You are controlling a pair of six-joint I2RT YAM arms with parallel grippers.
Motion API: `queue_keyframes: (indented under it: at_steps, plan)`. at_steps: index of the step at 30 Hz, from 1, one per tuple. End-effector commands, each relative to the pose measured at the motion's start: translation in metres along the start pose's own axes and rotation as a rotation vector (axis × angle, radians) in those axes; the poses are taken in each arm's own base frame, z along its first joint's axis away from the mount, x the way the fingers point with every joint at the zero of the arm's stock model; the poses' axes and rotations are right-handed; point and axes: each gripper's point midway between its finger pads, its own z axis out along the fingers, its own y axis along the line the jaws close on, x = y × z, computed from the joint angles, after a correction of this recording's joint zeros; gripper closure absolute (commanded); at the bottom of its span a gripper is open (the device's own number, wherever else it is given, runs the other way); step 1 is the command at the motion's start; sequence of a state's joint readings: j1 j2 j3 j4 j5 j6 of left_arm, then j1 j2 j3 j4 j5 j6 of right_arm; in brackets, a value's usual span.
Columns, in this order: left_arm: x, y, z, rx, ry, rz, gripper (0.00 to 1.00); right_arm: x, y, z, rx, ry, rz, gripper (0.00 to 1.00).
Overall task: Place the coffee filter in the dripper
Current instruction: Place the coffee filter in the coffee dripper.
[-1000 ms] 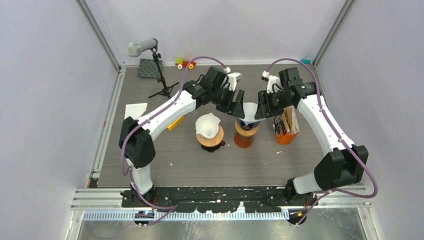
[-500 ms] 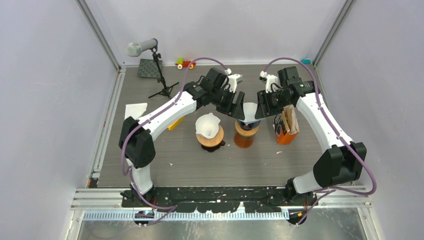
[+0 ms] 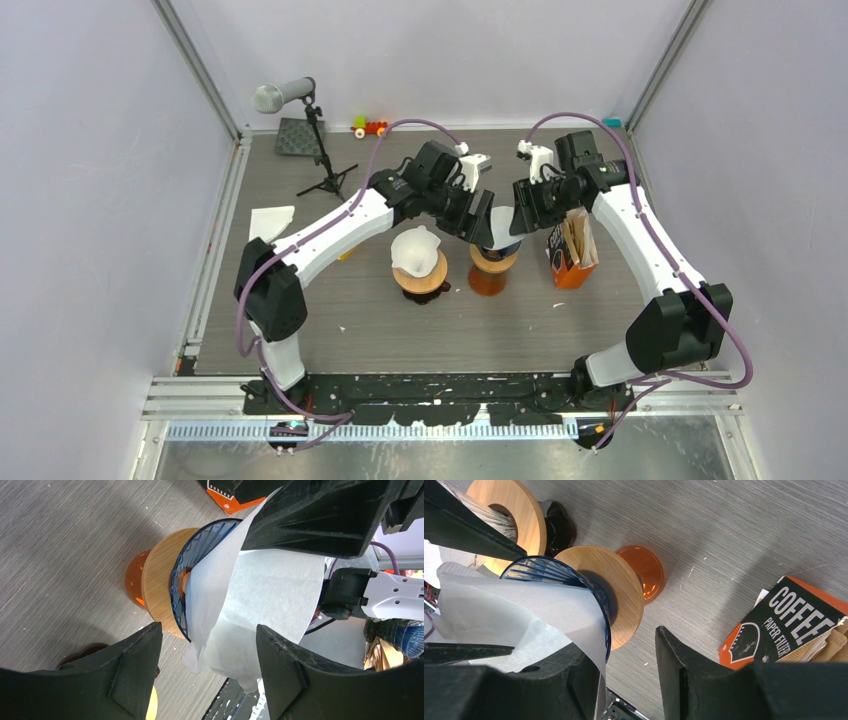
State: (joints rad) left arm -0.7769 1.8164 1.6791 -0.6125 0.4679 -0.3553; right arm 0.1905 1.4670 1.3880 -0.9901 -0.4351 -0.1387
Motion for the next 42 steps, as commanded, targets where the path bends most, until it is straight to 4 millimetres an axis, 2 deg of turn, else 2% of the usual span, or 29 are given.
queue_keyframes:
  at_steps: [1,10,21,32,42]
  plan:
    - [-0.020,-0.014,-0.022,0.009,-0.095,0.059,0.29,-0.018,0.001,-0.003,-0.001,-0.056,-0.052,0.53]
    - [-0.021,-0.010,-0.020,-0.005,-0.093,0.058,0.28,-0.014,0.002,0.000,-0.007,-0.058,-0.087,0.53]
    - [-0.036,-0.008,-0.024,-0.036,-0.118,0.087,0.24,-0.011,0.008,-0.003,-0.022,-0.058,-0.158,0.53]
    - [-0.051,0.012,-0.026,-0.084,-0.144,0.068,0.21,-0.007,0.013,-0.001,-0.044,-0.045,-0.189,0.53]
    - [-0.040,0.019,-0.013,-0.050,-0.087,0.037,0.23,-0.008,0.015,-0.002,-0.051,-0.047,-0.195,0.53]
